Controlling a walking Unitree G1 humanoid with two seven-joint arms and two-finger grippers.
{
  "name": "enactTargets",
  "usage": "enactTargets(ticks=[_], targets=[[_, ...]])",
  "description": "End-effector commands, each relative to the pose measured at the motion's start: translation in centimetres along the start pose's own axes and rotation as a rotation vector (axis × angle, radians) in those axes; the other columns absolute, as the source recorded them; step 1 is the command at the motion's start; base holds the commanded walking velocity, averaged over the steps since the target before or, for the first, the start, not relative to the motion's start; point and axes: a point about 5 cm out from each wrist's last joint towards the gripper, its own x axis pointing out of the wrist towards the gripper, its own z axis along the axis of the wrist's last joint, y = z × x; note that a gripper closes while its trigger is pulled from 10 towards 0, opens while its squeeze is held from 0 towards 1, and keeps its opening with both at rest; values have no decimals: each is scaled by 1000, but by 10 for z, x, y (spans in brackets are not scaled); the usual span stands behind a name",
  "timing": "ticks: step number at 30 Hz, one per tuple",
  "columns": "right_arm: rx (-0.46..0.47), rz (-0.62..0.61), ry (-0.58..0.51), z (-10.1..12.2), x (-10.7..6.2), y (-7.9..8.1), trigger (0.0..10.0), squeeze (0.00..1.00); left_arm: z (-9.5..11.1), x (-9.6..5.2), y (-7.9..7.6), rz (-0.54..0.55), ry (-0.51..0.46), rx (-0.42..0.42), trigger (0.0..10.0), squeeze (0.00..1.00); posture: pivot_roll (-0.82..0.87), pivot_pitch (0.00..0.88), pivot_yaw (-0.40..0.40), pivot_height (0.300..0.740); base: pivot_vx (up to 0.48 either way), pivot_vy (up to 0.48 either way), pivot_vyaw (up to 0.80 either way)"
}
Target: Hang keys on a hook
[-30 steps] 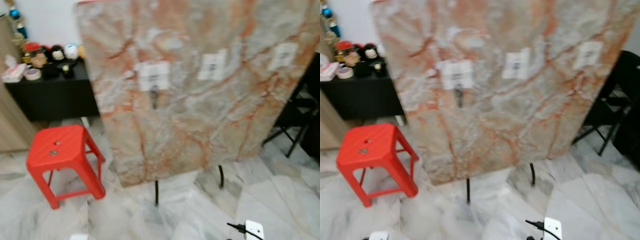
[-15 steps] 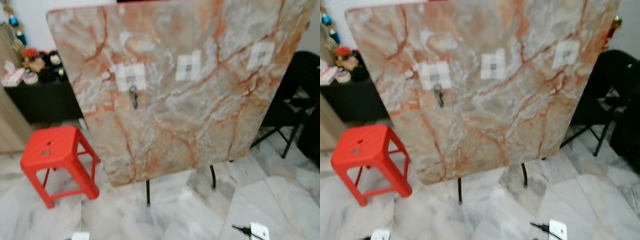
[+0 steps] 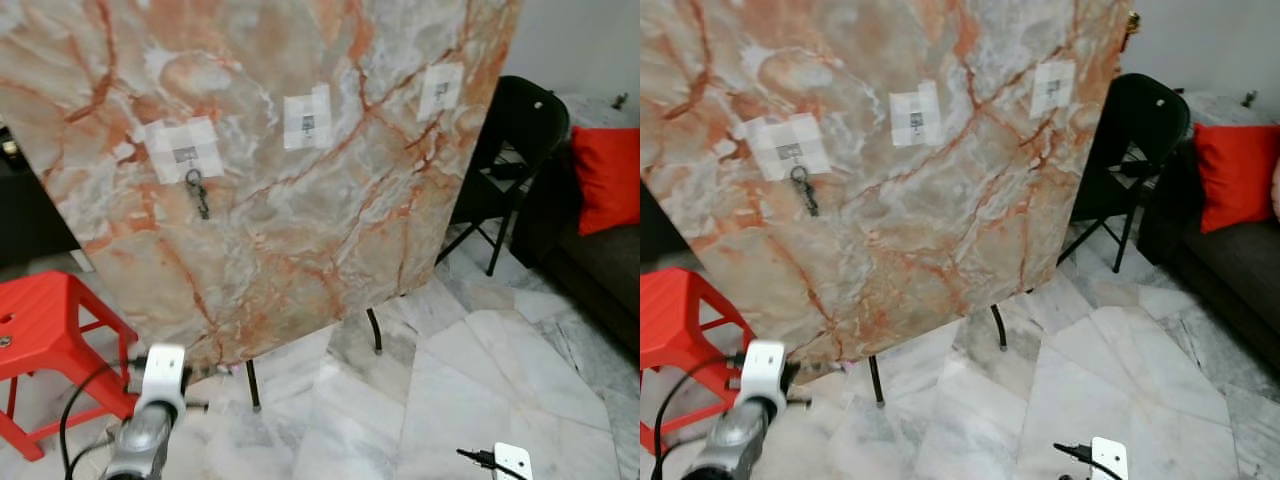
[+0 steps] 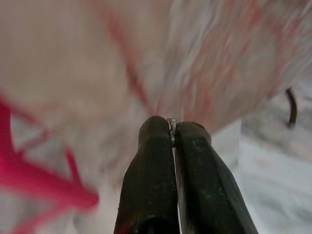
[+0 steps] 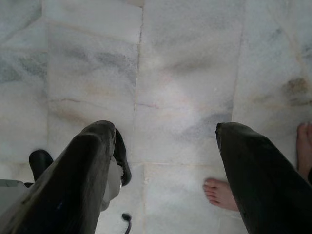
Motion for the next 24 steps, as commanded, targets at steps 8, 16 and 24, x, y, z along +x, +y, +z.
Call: enactTargets(ticks=[8, 16, 24], targets=[[-19, 0, 1, 3, 0, -3, 10000, 0, 80, 5, -30, -173, -294, 109, 10000, 0, 119, 0, -74, 740, 0, 0, -781], [-23, 2, -2, 3, 0, -3, 10000, 0, 114, -3, -49, -232, -408, 63, 10000, 0, 104, 0, -67, 740, 0, 0, -781], [9, -15, -8, 2, 0, -3, 10000, 0, 135, -16, -77, -311, -482, -33, 10000, 0, 82, 0, -49, 740, 0, 0, -666]])
